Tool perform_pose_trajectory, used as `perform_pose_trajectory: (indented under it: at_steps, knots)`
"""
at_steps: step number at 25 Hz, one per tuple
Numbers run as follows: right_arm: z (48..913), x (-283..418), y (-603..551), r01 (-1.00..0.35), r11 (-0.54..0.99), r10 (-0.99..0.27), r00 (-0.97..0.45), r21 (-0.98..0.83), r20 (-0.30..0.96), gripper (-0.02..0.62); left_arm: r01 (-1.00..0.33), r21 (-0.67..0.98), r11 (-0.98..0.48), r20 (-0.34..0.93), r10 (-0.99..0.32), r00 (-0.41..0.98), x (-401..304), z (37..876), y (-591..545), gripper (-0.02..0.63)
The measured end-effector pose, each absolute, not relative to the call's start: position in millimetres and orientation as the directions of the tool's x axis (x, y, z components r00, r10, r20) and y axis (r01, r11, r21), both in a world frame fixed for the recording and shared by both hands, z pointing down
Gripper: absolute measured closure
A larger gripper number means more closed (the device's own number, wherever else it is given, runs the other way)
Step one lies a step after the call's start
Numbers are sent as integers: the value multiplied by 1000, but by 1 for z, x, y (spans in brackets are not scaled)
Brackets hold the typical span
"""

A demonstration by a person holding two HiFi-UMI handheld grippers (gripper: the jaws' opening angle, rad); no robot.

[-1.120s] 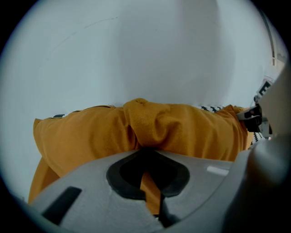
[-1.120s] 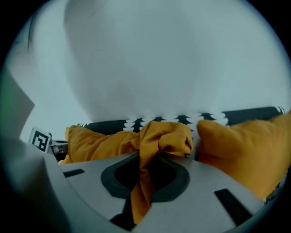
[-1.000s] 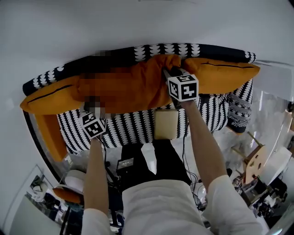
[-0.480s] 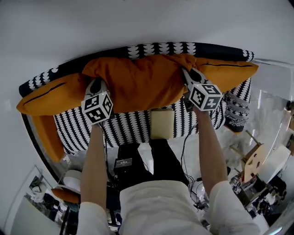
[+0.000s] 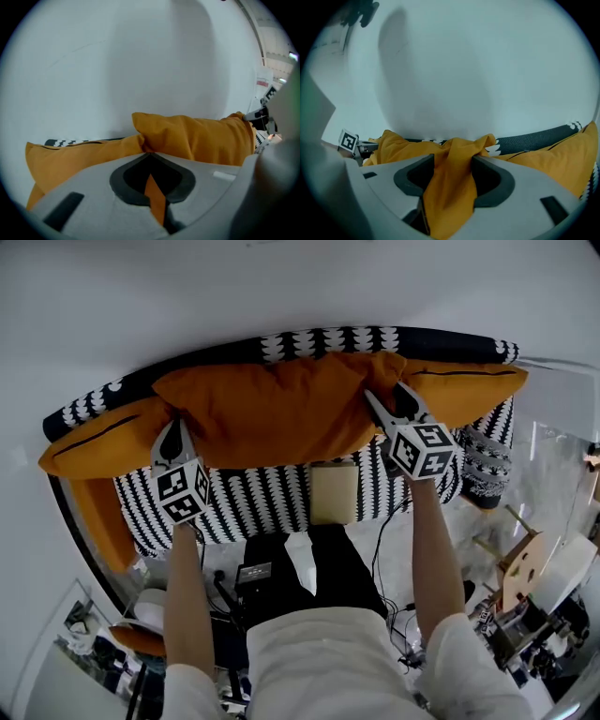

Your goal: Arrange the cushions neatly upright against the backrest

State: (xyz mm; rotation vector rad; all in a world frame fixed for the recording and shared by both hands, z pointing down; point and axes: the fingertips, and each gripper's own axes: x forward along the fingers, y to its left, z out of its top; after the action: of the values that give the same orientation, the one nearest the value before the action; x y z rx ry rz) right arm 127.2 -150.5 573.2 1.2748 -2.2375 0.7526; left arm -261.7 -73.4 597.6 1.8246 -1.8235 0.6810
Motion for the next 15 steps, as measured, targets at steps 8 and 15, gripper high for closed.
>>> perform_pose_trajectory:
  at_steps: [8,15]
  knots:
    - [615,165,-29,-885,387,-492,-434,-257,755,379,-984,-73,161,766,-624,-158,-297,634,49,598]
    - [766,201,54,-884,459,-229,-215,-89,950,379,-999,13,-30,933,-360,23,-278,776,96,597]
